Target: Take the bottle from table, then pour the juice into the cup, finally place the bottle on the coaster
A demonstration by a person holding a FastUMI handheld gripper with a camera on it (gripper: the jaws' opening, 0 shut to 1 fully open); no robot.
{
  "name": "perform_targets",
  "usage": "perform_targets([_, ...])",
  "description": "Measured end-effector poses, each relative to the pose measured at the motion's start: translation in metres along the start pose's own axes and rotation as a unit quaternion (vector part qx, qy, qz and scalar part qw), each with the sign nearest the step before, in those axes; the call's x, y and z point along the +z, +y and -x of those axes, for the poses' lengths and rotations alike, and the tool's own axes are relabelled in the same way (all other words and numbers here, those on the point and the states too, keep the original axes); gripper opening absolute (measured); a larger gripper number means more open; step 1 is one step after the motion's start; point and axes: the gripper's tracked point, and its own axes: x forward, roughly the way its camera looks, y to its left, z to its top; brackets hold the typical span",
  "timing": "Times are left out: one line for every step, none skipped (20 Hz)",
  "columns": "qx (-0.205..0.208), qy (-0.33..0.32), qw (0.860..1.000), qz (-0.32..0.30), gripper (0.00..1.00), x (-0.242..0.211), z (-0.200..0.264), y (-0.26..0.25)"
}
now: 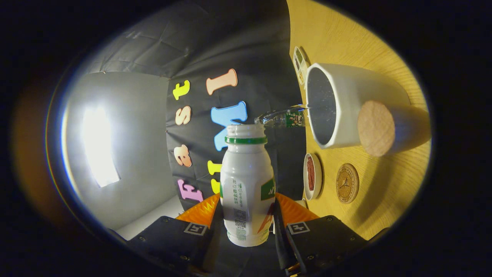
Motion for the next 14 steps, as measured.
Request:
perform_targets([0.000, 0.000, 1.000, -0.001, 0.61, -0.0010, -0.0003, -0.0002])
perform_targets([0.000, 0.000, 1.000, -0.001, 0.61, -0.0010, -0.0007, -0.0002])
perform_targets([0.000, 0.000, 1.000, -0.001, 0.61, -0.0011, -0.0010, 0.0000])
perform_targets([0.001, 0.000, 1.000, 0.000, 0.61, -0.0011, -0.0005, -0.0003])
perform_targets([0.002, 0.000, 1.000, 0.000, 0.61, -0.0010, -0.0006, 0.0004])
perform_targets([0.003, -0.001, 1.000, -0.001, 0.61, -0.0007, -0.0010, 0.0003])
perform_targets([0.004, -0.001, 1.000, -0.002, 0.61, -0.0019, -0.0010, -0.0001])
perform_targets([0.004, -0.001, 1.000, -0.003, 0.61, -0.0017, -0.0006, -0.0004])
perform_targets([0.003, -0.002, 1.000, -0.004, 0.61, -0.0024, -0.0013, -0.0005])
perform_targets([0.003, -0.003, 1.000, -0.005, 0.61, -0.0019, -0.0014, -0.0007])
perform_targets([0.002, -0.003, 1.000, -0.007, 0.61, -0.0026, -0.0013, -0.0007])
perform_targets([0.002, -0.004, 1.000, -0.007, 0.61, -0.0021, -0.0016, -0.0009])
perform_targets([0.003, -0.005, 1.000, -0.008, 0.61, -0.0025, -0.0015, -0.0002])
perform_targets([0.004, -0.005, 1.000, -0.009, 0.61, -0.0021, -0.0011, -0.0006])
